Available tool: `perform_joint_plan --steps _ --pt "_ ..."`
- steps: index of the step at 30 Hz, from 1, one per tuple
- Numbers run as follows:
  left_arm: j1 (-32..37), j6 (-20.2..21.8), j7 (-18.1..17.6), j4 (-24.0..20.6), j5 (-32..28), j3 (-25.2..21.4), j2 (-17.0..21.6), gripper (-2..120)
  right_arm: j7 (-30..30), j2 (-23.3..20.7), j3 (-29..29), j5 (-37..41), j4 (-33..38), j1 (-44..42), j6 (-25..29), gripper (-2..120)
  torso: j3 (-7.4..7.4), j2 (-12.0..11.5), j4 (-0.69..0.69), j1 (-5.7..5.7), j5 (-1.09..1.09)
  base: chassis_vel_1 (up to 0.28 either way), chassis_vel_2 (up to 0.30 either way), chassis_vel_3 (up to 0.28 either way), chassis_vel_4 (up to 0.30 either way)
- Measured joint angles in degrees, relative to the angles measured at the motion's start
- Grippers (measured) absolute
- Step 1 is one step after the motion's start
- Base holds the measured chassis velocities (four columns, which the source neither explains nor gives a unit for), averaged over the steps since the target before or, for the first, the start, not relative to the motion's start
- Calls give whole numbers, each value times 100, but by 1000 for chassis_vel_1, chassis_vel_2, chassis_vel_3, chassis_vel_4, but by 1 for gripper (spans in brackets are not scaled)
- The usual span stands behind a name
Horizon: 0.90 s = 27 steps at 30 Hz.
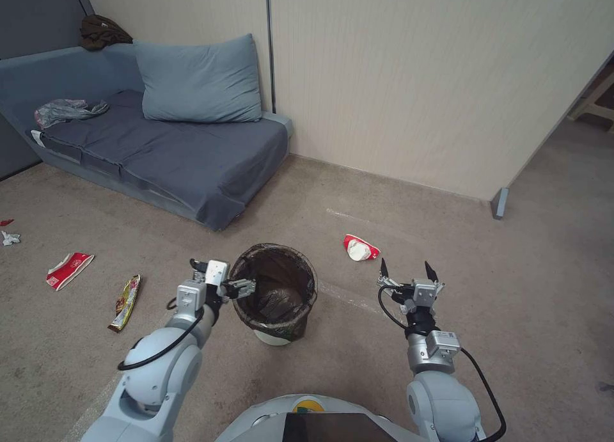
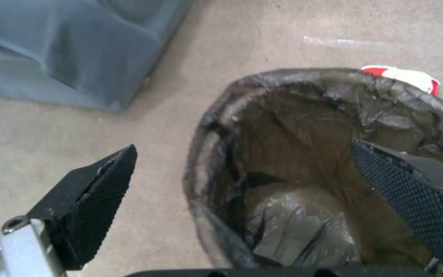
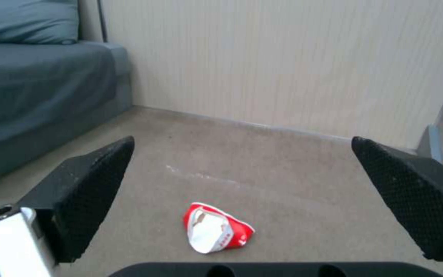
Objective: Pick up the trash bin, then pick up the garbage from the floor and place it into the trash bin.
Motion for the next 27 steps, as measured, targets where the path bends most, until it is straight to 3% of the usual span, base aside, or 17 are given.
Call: perform_joint_plan --steps 5,8,16,27 --pt "-271 64 -243 438 -334 418 -147 100 2 10 -6 -17 -2 -15 6 100 0 0 -2 0 0 0 0 0 0" --pt "-503 51 -934 981 -865 660 -295 100 9 12 2 -20 -3 -29 17 100 0 0 -1 0 0 0 0 0 0" --pt "-663 20 -1303 1356 -1372 622 -214 100 9 43 -18 -50 -31 -50 57 100 0 0 0 0 0 0 0 0 0" --pt "-788 9 -1360 1585 -1405 498 -197 100 4 41 -54 -93 -79 -49 84 100 0 0 0 0 0 0 0 0 0"
